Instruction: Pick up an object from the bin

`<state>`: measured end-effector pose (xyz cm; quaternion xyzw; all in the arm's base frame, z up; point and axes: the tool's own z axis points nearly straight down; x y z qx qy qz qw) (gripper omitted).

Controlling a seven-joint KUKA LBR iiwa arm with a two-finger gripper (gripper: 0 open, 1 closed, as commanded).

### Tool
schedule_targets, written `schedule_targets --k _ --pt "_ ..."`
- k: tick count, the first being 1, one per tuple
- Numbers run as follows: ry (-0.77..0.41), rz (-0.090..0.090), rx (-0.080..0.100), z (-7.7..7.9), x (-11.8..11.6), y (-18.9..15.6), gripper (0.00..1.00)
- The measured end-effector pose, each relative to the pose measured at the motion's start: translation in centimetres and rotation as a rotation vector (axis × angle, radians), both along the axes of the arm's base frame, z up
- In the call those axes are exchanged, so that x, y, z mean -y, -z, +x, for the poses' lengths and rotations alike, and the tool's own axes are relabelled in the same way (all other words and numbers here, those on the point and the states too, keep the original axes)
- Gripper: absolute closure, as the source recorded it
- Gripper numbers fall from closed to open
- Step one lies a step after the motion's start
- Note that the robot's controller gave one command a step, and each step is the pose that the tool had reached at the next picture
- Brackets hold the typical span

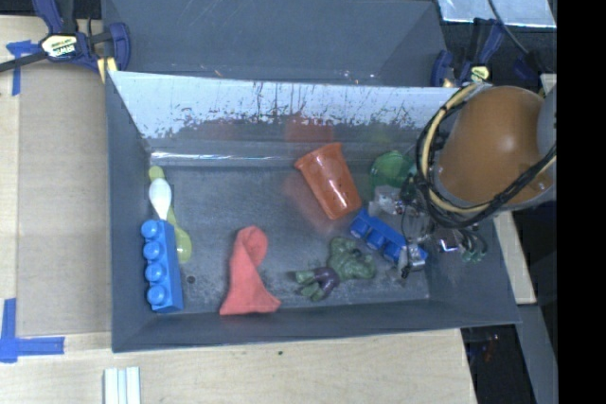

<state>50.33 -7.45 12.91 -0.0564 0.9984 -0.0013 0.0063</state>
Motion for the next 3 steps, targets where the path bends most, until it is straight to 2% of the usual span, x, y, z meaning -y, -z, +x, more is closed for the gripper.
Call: schedule_targets --k 1,2,3 --pt "-0.067 0.0 -0.005 2.6 0.5 2.4 0.0" --pt "-0.043 0.0 -0.005 2.3 1.7 4.7 0.0" --pt "-0.284 -0.004 0.009 6.1 2.3 5.8 1.0"
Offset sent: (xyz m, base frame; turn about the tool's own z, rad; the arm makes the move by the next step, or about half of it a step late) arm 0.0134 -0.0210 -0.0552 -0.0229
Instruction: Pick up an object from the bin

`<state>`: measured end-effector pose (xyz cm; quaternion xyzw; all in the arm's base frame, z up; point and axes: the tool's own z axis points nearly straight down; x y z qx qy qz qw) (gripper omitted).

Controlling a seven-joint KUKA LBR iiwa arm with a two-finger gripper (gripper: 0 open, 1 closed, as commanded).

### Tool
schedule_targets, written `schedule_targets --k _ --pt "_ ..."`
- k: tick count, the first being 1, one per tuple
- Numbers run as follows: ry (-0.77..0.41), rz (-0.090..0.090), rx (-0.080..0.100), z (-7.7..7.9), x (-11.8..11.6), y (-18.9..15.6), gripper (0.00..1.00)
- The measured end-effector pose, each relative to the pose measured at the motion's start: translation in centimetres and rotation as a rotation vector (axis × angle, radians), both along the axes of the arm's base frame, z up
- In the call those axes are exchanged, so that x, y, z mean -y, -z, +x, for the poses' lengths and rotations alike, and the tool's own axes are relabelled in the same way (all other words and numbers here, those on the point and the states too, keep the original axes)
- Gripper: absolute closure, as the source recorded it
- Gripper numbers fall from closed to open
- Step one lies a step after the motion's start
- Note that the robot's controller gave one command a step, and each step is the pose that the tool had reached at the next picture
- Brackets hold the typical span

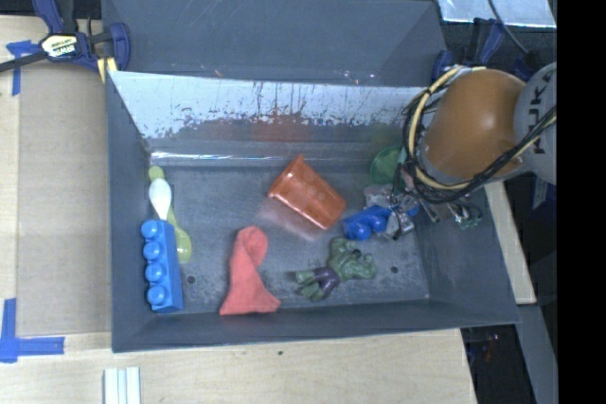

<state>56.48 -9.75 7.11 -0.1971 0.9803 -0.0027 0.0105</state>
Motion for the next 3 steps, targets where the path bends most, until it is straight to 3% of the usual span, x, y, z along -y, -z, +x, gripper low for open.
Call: schedule_targets --k 1,2,3 --pt "0.0 0.0 0.0 0.0 0.0 0.0 1.0" --pt "0.004 0.001 -0.005 0.3 -0.3 -5.7 1.0" --pt "0.001 0.001 -0.006 -0.5 -1.8 -13.3 1.0"
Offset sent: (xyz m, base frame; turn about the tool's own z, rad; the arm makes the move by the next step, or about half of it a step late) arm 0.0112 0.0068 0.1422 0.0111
